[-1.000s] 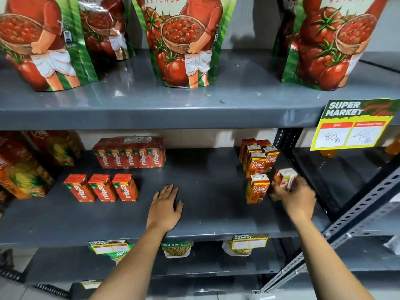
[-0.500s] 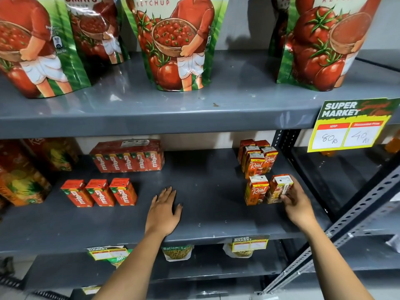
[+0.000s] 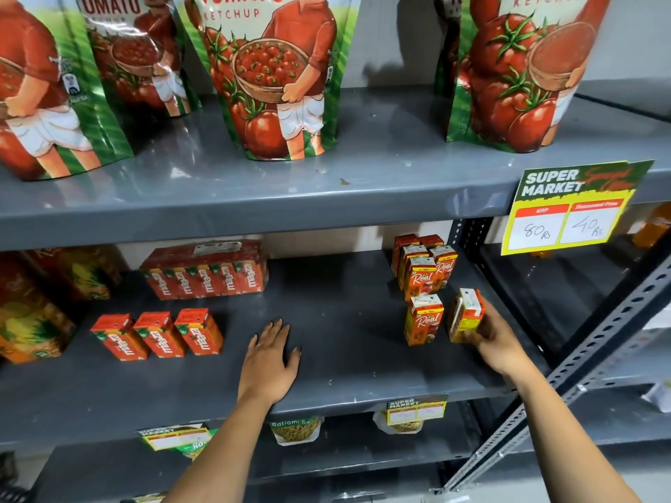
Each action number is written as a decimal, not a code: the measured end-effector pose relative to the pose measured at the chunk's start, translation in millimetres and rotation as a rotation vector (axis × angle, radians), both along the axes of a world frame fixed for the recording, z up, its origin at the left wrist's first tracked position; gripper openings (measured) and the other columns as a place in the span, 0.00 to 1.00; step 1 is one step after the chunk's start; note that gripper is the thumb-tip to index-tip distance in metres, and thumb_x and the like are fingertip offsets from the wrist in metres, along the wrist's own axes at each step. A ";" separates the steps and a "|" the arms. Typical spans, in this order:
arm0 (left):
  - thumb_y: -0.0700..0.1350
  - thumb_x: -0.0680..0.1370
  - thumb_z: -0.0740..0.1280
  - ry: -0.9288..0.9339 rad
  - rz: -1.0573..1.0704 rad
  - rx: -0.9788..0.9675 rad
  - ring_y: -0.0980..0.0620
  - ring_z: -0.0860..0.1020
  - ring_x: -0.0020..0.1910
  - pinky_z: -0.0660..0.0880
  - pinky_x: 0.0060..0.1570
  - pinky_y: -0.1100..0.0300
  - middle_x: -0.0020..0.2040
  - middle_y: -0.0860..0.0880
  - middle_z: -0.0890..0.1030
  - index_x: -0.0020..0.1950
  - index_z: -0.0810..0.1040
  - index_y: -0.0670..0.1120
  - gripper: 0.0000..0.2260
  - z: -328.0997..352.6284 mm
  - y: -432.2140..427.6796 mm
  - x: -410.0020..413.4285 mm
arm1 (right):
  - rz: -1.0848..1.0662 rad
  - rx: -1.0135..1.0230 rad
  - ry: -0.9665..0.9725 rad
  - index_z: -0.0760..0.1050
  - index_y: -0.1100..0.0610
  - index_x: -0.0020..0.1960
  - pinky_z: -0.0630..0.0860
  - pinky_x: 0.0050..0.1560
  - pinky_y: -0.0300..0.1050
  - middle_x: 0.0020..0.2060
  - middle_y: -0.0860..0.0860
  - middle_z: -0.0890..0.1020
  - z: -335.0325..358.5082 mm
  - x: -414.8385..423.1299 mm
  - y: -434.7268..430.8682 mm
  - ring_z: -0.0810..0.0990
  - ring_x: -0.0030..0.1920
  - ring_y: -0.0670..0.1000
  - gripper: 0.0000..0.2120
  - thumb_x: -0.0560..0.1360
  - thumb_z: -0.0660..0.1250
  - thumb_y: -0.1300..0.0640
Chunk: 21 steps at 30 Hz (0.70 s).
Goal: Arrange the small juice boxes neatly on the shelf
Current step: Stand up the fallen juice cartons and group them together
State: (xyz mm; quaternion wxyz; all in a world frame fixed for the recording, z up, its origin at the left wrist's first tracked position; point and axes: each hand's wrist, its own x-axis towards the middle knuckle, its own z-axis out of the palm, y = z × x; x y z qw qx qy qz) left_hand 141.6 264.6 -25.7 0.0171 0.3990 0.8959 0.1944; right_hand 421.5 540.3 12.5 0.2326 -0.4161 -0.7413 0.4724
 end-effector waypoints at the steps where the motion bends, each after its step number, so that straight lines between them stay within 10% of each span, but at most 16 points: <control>1: 0.54 0.80 0.56 -0.002 0.000 -0.002 0.52 0.53 0.77 0.48 0.76 0.53 0.78 0.49 0.58 0.76 0.60 0.47 0.25 0.4 0.1 0.0 | -0.047 0.016 0.017 0.68 0.50 0.67 0.71 0.63 0.51 0.58 0.52 0.79 -0.2 -2.8 -0.4 0.77 0.62 0.55 0.29 0.71 0.70 0.69; 5: 0.53 0.81 0.56 -0.008 -0.012 -0.046 0.51 0.53 0.77 0.48 0.76 0.52 0.78 0.49 0.58 0.76 0.60 0.46 0.25 1.6 0.4 1.6 | -0.184 0.167 -0.069 0.75 0.55 0.51 0.77 0.53 0.53 0.48 0.55 0.81 3.1 -15.7 -7.0 0.80 0.51 0.56 0.24 0.59 0.81 0.53; 10: 0.45 0.79 0.60 -0.034 -0.001 0.038 0.47 0.59 0.75 0.53 0.75 0.51 0.74 0.45 0.66 0.72 0.67 0.44 0.21 6.7 10.2 16.5 | 0.018 0.026 -0.048 0.68 0.46 0.66 0.72 0.64 0.54 0.60 0.50 0.74 8.0 -0.3 -2.9 0.75 0.60 0.51 0.38 0.60 0.80 0.50; 15: 0.47 0.80 0.61 -0.611 0.015 0.383 0.48 0.67 0.71 0.63 0.69 0.56 0.73 0.47 0.68 0.72 0.67 0.48 0.20 49.6 78.6 90.7 | -0.014 -0.327 0.301 0.55 0.43 0.75 0.57 0.74 0.55 0.74 0.48 0.63 22.3 -2.3 -6.6 0.63 0.73 0.50 0.49 0.61 0.61 0.22; 21: 0.60 0.81 0.51 -1.224 0.070 0.470 0.53 0.73 0.60 0.68 0.57 0.62 0.67 0.48 0.72 0.72 0.66 0.49 0.24 91.2 142.7 152.5 | -0.041 -0.334 0.340 0.65 0.52 0.66 0.72 0.51 0.42 0.61 0.54 0.76 25.8 -34.1 -26.5 0.77 0.54 0.45 0.19 0.81 0.50 0.44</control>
